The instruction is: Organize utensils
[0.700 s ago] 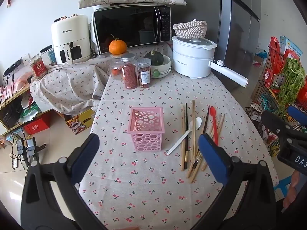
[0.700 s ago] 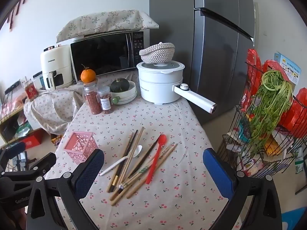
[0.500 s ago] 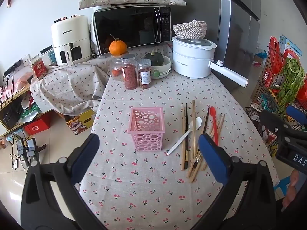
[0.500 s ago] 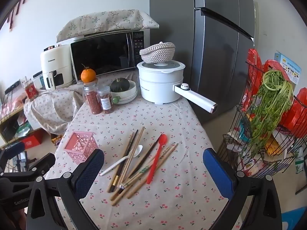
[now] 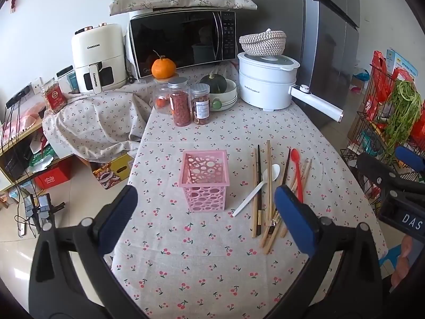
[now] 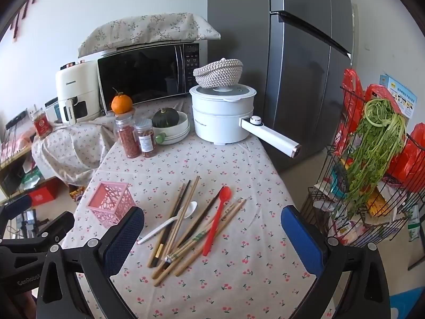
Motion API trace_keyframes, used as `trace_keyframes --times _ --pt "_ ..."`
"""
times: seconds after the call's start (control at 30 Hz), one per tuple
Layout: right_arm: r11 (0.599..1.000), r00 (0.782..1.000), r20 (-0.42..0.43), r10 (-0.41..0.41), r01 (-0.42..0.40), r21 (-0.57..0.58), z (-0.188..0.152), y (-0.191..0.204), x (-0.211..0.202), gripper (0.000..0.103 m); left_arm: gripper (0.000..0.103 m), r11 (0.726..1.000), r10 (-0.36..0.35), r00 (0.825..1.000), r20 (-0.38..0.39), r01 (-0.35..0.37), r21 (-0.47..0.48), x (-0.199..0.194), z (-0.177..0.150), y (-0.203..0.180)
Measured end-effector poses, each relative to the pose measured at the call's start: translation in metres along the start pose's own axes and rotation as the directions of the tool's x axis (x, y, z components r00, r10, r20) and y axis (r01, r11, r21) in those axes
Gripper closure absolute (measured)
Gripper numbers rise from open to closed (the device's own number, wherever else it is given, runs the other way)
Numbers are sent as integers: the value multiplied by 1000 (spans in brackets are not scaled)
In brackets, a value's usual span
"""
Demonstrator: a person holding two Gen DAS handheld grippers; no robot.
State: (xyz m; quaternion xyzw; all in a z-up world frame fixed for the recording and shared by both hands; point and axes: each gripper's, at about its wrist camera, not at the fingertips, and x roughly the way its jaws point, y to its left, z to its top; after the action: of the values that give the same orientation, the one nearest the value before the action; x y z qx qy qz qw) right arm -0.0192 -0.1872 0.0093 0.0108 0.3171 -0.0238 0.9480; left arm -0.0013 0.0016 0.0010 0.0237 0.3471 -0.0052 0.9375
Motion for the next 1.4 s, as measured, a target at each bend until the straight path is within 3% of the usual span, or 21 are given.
trace_keyframes --times 1.4 --pt "1000 1000 -1 4 -4 6 0 -1 1 0 0 1000 6 1000 2 -6 1 0 0 -2"
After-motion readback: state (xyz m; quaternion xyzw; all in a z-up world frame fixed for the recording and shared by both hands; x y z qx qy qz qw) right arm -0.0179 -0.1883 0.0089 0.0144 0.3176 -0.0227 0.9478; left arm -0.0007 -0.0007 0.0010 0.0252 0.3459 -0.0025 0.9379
